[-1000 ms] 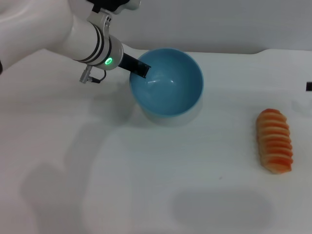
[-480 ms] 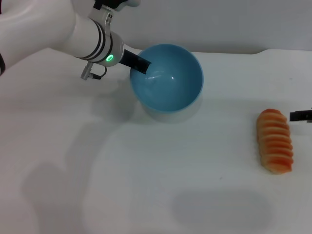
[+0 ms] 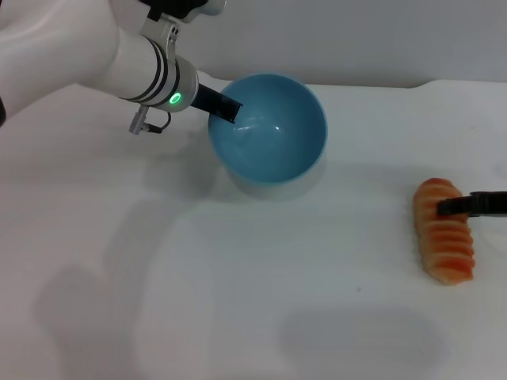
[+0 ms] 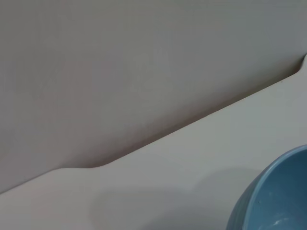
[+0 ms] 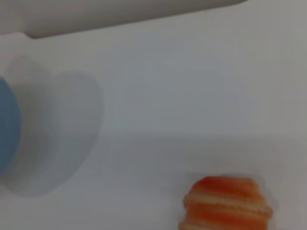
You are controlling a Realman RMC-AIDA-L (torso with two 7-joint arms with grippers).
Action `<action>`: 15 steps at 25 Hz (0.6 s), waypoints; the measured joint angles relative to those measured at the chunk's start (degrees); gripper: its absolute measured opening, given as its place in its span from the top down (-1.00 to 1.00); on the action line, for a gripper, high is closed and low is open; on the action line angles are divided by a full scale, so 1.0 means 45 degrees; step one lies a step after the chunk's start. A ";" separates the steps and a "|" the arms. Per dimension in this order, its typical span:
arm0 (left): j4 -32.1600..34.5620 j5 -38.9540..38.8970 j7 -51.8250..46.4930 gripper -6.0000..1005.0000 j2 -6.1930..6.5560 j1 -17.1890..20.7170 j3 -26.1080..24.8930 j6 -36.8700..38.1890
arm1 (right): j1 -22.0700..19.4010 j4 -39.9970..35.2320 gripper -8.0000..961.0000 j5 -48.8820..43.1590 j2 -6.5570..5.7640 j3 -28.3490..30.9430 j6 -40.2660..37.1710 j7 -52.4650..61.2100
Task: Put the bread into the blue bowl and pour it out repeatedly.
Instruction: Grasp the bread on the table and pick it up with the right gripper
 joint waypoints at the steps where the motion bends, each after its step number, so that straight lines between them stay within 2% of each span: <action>1: -0.0001 0.0000 0.0000 0.99 0.0000 0.0006 0.0008 0.0000 | 0.0061 0.0129 -0.09 -0.0034 -0.0003 -0.0004 0.0037 -0.0002; 15: -0.0082 0.0002 0.0014 0.99 -0.0046 0.0014 0.0110 -0.0035 | 0.0245 0.0830 -0.09 -0.0164 -0.0018 -0.0358 0.0282 0.0100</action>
